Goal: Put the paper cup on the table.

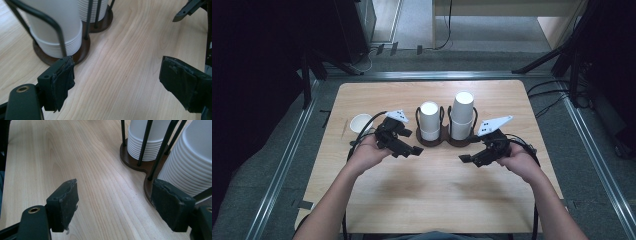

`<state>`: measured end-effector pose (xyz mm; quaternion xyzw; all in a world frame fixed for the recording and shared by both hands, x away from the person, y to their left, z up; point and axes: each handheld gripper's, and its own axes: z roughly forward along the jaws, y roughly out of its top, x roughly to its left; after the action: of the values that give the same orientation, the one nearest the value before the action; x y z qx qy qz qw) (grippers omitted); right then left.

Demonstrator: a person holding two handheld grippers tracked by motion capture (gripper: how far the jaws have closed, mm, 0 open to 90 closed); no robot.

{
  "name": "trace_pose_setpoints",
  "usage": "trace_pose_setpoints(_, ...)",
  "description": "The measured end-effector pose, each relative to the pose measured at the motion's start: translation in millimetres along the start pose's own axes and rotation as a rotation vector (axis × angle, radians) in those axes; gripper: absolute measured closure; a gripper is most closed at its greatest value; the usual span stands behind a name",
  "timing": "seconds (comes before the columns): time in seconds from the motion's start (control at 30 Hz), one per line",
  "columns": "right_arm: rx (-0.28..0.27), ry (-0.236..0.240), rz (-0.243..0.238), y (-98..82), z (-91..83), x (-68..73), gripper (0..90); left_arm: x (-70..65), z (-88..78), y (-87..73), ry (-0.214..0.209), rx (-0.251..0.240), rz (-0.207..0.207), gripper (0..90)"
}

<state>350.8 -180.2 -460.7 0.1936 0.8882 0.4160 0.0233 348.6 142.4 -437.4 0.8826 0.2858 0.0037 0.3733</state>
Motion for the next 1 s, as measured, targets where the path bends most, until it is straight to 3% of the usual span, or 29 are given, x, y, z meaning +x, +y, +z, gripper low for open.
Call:
trace_pose_setpoints(0.47, 0.002, 0.008, -0.011, -0.7, 2.2, 1.5, 22.9, -17.2, 21.6, 2.0, -0.031, -0.044, 0.022, 13.0)
trace_pose_setpoints(1.0, -0.015, 0.031, -0.033, 0.1, 10.0, 5.3, 23.1, -21.3, 31.8, 3.0, -0.01, -0.045, 0.033, 13.0)
